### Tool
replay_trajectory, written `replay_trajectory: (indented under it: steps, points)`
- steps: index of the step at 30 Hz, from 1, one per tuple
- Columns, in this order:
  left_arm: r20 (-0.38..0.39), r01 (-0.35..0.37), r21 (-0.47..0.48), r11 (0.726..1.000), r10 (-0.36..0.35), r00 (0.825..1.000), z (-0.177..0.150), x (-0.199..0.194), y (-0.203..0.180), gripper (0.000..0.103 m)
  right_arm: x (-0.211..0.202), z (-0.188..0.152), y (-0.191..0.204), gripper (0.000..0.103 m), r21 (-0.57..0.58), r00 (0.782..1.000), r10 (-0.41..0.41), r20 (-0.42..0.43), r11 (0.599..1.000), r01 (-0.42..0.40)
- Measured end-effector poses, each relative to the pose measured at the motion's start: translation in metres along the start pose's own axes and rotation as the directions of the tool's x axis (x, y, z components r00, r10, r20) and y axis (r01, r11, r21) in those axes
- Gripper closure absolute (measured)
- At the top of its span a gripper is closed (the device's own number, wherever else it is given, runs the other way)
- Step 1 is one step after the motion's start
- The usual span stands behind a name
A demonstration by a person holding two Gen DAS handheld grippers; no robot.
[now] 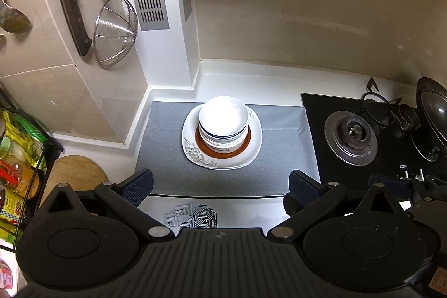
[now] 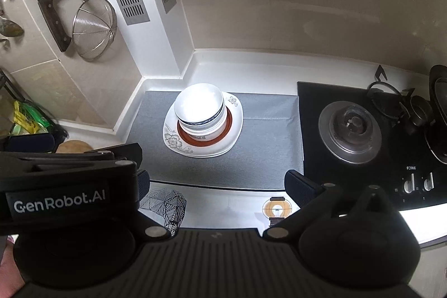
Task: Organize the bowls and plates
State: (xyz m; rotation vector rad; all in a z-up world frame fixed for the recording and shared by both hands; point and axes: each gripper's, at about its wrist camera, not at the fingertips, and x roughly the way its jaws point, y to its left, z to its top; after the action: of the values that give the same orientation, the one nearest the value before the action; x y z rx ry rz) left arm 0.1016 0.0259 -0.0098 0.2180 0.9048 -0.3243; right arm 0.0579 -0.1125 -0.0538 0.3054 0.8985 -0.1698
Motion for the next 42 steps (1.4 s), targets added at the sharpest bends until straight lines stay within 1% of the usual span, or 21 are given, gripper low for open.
replay_trajectory:
  steps: [6, 26, 37, 42]
  points:
    - [-0.009, -0.022, -0.008, 1.000, 0.022, 1.000, -0.008, -0.006, -0.005, 0.000, -0.004, -0.009, -0.003, 0.001, 0.005, 1.000, 0.010, -0.006, 1.000, -0.010]
    - [0.001, -0.038, -0.005, 0.999, 0.038, 0.999, -0.026, -0.021, -0.016, 0.000, -0.018, -0.032, -0.012, 0.001, 0.010, 1.000, 0.026, 0.007, 1.000, -0.026]
    - [0.000, -0.044, -0.014, 0.999, 0.044, 0.999, -0.029, -0.018, -0.012, 0.000, -0.016, -0.035, -0.006, 0.001, 0.018, 1.000, 0.022, 0.007, 1.000, -0.022]
    - [0.000, -0.046, -0.006, 0.999, 0.046, 0.999, -0.029, -0.013, -0.006, 0.000, -0.010, -0.034, 0.004, 0.001, 0.007, 1.000, -0.002, 0.007, 1.000, 0.002]
